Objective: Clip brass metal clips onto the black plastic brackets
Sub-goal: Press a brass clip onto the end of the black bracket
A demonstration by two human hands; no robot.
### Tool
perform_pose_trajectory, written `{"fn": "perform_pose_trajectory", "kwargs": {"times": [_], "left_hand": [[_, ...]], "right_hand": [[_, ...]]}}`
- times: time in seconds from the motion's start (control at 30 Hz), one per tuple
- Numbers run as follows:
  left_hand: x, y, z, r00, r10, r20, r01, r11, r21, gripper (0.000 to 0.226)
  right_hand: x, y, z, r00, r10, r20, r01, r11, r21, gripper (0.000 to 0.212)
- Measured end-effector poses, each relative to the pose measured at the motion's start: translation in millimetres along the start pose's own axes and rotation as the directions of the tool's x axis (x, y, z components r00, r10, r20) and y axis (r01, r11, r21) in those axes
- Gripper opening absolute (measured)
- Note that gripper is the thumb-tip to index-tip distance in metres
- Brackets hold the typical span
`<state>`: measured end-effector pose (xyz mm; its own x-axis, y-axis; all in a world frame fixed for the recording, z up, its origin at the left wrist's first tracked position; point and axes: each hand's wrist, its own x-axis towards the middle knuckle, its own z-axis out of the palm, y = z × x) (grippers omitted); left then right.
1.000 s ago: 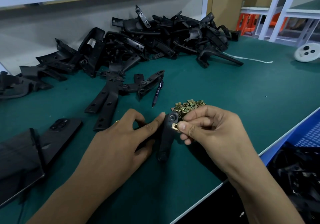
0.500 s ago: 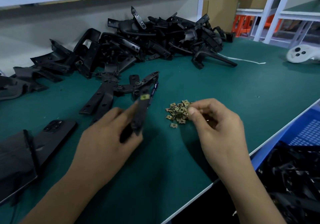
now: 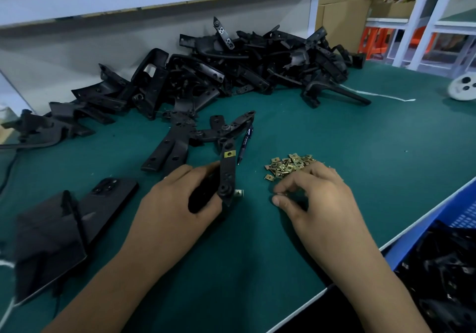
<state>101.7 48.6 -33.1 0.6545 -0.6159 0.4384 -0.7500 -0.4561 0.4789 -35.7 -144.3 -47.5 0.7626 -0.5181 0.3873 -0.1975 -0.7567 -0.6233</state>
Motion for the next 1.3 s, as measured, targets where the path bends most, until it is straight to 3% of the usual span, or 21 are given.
{"fn": "perform_pose_trajectory", "kwargs": {"times": [0.13, 0.23, 0.33, 0.47, 0.57, 0.67, 0.8, 0.93, 1.1, 1.3], "left_hand": [[-1, 2, -2, 1.0, 0.023, -0.007, -0.023, 0.999, -0.024, 0.053], [-1, 1, -1, 0.999, 0.026, -0.027, -0.027, 0.999, -0.026, 0.045], [-1, 0, -1, 0.999, 0.03, -0.039, -0.031, 0.999, -0.013, 0.046], [-2, 0, 2, 0.996, 0.076, -0.05, -0.076, 0.997, -0.002, 0.051], [-2, 2, 4, 0.99, 0.126, -0.065, -0.127, 0.992, -0.016, 0.053], [-2, 3, 5, 0.985, 0.157, -0.071, -0.158, 0.987, -0.005, 0.052], [-2, 1, 5, 0.981, 0.153, -0.116, -0.15, 0.988, 0.04, 0.052], [-2, 3, 4, 0.979, 0.16, -0.127, -0.154, 0.986, 0.062, 0.052], [-3, 4, 6, 0.974, 0.17, -0.149, -0.158, 0.984, 0.087, 0.051], [-3, 5, 8, 0.976, 0.141, -0.163, -0.123, 0.986, 0.116, 0.056]], "right_hand": [[0, -3, 0, 0.999, -0.034, -0.005, 0.035, 0.998, 0.044, 0.027], [0, -2, -4, 1.0, -0.005, -0.008, 0.007, 0.963, 0.269, 0.02], [1, 1, -13, 1.0, 0.009, 0.03, -0.024, 0.829, 0.559, 0.021], [2, 4, -22, 0.998, 0.048, 0.031, -0.053, 0.604, 0.795, 0.009], [-1, -1, -20, 0.986, 0.123, 0.109, -0.15, 0.406, 0.901, 0.01], [-5, -15, -9, 0.965, 0.117, 0.233, -0.257, 0.291, 0.921, 0.012], [-5, -27, -2, 0.928, 0.103, 0.358, -0.372, 0.232, 0.899, 0.018], [-4, -30, -4, 0.918, 0.106, 0.382, -0.396, 0.198, 0.897, 0.017], [-4, -30, -3, 0.917, 0.136, 0.374, -0.395, 0.205, 0.895, 0.016], [-7, -40, 9, 0.932, 0.265, 0.248, -0.309, 0.223, 0.925, 0.012]]}}
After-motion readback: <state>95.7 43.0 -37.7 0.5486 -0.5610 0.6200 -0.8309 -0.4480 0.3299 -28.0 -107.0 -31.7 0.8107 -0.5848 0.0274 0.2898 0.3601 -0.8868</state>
